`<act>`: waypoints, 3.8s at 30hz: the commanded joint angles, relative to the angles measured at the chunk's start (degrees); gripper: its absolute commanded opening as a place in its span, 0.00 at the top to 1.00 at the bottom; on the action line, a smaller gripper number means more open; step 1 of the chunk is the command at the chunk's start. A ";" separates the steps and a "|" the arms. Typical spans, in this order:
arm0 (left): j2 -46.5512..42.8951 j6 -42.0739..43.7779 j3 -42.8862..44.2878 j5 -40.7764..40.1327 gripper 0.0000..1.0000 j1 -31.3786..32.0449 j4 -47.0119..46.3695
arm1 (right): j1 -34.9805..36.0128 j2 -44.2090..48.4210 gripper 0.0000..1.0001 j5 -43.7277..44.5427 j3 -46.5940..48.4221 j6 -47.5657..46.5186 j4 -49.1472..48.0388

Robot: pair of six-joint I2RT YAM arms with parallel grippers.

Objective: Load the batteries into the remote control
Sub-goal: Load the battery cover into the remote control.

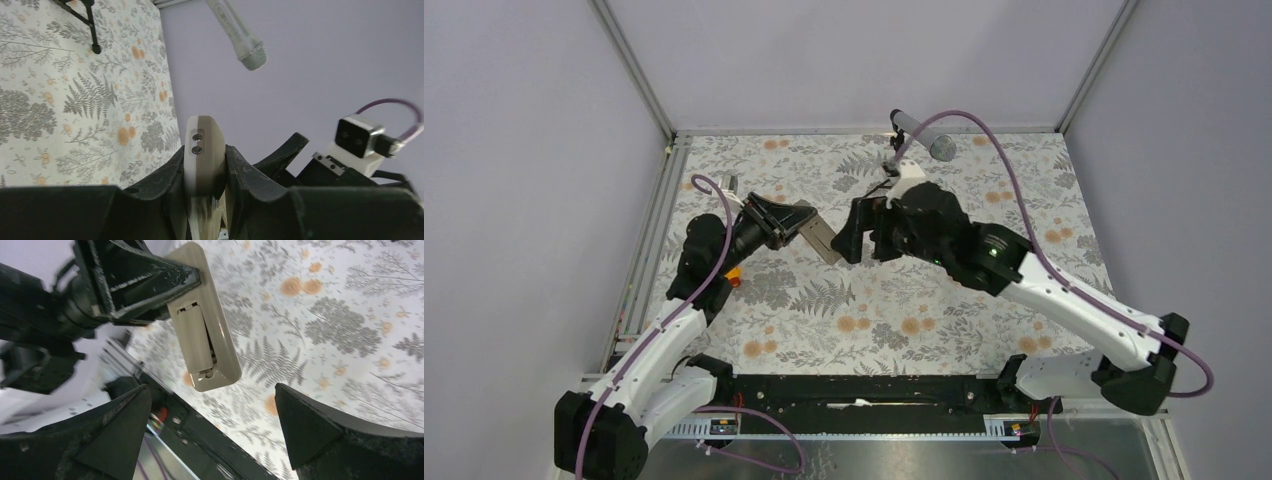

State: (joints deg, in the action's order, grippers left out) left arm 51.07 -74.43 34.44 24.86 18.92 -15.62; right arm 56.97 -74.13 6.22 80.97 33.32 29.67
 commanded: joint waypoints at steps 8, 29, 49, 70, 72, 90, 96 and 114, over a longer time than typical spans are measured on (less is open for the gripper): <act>-0.56 -14.50 0.24 0.79 1.00 -0.90 -13.37 | 0.18 13.31 0.00 3.35 -21.06 25.79 -27.00; -2.12 -25.39 -3.14 -0.55 1.00 -0.89 -19.54 | 0.16 12.08 0.09 1.45 -27.09 32.86 -43.78; -4.82 -23.45 -1.40 -0.01 1.00 -0.11 -19.30 | 0.17 6.26 0.51 0.82 -22.03 31.09 -33.86; -4.30 -19.61 2.62 4.12 1.00 -0.11 -17.24 | -0.33 2.82 0.43 0.14 -19.05 22.87 -27.38; -4.44 -19.71 2.37 4.32 1.00 -0.11 -17.21 | -0.83 2.56 0.40 -0.59 -18.73 23.12 -27.39; -2.33 -20.49 3.83 9.15 1.00 -0.11 -19.14 | -6.76 -1.27 0.73 -12.75 -20.24 20.71 -32.74; -1.89 -18.90 4.78 10.12 1.00 -0.04 -19.65 | -6.77 -3.70 0.57 -15.56 -19.80 20.49 -32.47; 0.35 -7.25 2.74 14.59 1.00 -3.88 -11.82 | -11.83 3.28 0.10 -22.79 -20.51 18.29 -35.69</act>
State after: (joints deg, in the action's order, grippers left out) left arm 50.92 -83.29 35.66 34.85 15.51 -21.58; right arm 46.57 -73.21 -14.72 60.47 53.56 -6.20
